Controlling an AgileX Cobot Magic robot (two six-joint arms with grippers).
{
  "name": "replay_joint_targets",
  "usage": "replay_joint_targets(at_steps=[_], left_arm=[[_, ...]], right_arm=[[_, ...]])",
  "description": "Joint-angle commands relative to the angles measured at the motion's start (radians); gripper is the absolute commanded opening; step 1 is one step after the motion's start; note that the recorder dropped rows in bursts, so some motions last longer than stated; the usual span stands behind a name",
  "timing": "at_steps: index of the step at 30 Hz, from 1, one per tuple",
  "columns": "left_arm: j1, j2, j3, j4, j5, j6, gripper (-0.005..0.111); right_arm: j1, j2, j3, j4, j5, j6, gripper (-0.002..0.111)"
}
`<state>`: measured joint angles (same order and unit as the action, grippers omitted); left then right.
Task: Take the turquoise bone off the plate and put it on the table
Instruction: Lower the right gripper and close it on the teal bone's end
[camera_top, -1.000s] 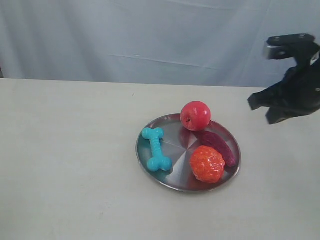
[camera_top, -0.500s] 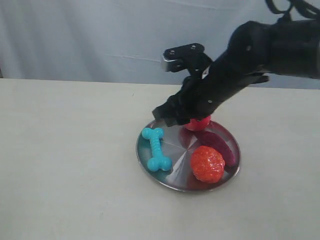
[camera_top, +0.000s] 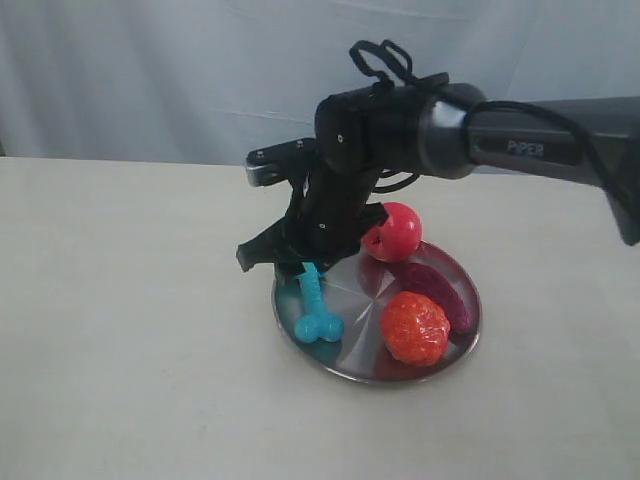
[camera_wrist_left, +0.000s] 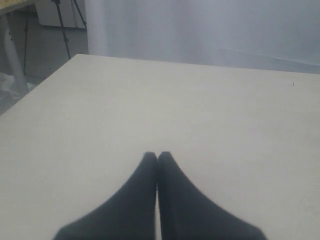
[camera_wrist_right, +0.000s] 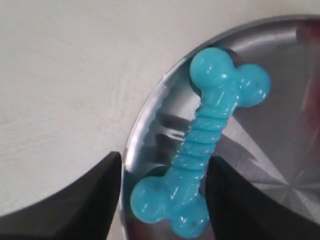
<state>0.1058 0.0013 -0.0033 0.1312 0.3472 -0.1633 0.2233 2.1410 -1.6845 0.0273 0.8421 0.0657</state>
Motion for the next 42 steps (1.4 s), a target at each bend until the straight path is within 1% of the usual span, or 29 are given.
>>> replay_joint_targets(at_steps=[1,13,17,29,33,42], left_arm=[[-0.005,-0.001,0.003,0.000,-0.003,0.000,0.000],[-0.005,-0.001,0.003,0.000,-0.003,0.000,0.000],[-0.005,-0.001,0.003,0.000,-0.003,0.000,0.000],[-0.005,-0.001,0.003,0.000,-0.003,0.000,0.000],[-0.005,-0.001,0.003,0.000,-0.003,0.000,0.000],[-0.005,-0.001,0.003,0.000,-0.003,0.000,0.000]], right_arm=[[0.002,0.053,-0.038,-0.027,0.064,0.032,0.050],[-0.001,0.107,-0.038,-0.039,-0.037,0.060,0.050],[-0.003,0.111,-0.038,-0.105,-0.056,0.121,0.050],[-0.011,0.111,-0.038,-0.122,-0.060,0.128,0.050],[-0.011,0.111,-0.038,-0.122,-0.064,0.128,0.046],[-0.011,0.124,-0.038,-0.120,-0.064,0.128,0.045]])
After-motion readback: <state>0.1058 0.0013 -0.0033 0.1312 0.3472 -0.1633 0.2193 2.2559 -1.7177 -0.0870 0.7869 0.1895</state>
